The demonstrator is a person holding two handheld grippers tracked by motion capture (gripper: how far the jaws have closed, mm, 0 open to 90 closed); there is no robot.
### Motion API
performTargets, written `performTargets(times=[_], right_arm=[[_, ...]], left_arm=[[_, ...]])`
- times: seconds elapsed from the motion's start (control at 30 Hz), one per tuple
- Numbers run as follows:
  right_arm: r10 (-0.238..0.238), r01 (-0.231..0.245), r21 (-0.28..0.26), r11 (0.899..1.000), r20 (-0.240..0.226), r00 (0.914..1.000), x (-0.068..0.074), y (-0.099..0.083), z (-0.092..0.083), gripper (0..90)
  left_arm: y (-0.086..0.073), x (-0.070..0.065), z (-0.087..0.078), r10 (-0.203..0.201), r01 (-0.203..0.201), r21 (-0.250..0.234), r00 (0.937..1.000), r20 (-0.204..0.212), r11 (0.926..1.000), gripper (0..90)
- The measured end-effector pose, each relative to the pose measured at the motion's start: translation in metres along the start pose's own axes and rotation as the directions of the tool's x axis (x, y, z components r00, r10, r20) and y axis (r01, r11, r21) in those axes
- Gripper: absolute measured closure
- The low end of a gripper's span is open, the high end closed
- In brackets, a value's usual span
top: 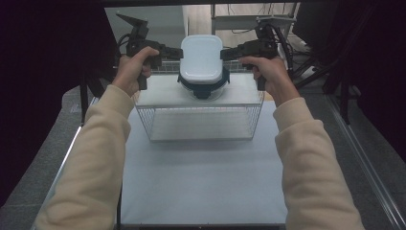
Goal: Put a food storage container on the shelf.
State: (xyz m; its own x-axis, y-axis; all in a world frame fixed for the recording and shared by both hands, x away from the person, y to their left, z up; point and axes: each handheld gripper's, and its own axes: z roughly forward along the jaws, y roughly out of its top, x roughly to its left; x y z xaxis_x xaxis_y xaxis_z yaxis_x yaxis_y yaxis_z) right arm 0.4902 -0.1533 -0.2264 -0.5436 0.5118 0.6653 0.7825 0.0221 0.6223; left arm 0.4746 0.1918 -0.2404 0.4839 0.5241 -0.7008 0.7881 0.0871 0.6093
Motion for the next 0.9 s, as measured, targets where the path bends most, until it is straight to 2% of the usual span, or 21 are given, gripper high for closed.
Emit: performTargets(times=[0.1, 0.17, 0.2, 0.4, 0.57, 0.73, 0.9], right_arm=[[0.053, -0.053, 0.004, 0.999, -0.026, 0.9983, -0.012, 0.006, 0.004, 76.7], [0.082, -0.082, 0.002, 0.997, -0.041, 0.9958, -0.018, 0.008, 0.006, 75.8], [0.095, -0.095, 0.002, 0.995, -0.045, 0.9944, -0.021, 0.009, 0.007, 75.4], [0.144, -0.144, 0.004, 0.990, -0.057, 0.9880, -0.029, 0.011, 0.009, 73.7], [0.168, -0.168, 0.003, 0.986, -0.039, 0.9849, -0.032, 0.012, 0.013, 70.9], [0.210, -0.210, 0.000, 0.978, -0.048, 0.9765, -0.040, 0.011, 0.017, 68.4], [0.210, -0.210, -0.002, 0.978, -0.049, 0.9765, -0.040, 0.012, 0.018, 68.2]], left_arm=[[0.005, 0.010, 0.006, -0.055, 0.056, -0.010, 0.9981, 0.028, 0.9984, 78.3], [0.006, 0.013, 0.007, -0.068, 0.068, -0.013, 0.9972, 0.033, 0.9976, 78.0], [0.008, 0.016, 0.010, -0.088, 0.089, -0.020, 0.9954, 0.038, 0.9958, 77.8], [0.010, 0.023, 0.015, -0.119, 0.121, -0.032, 0.9914, 0.054, 0.9922, 77.3], [0.010, 0.028, 0.020, -0.133, 0.136, -0.051, 0.9898, 0.051, 0.9895, 75.8], [0.008, 0.034, 0.023, -0.159, 0.163, -0.062, 0.9851, 0.066, 0.9846, 74.7], [0.007, 0.034, 0.023, -0.156, 0.160, -0.066, 0.9856, 0.065, 0.9848, 74.3]])
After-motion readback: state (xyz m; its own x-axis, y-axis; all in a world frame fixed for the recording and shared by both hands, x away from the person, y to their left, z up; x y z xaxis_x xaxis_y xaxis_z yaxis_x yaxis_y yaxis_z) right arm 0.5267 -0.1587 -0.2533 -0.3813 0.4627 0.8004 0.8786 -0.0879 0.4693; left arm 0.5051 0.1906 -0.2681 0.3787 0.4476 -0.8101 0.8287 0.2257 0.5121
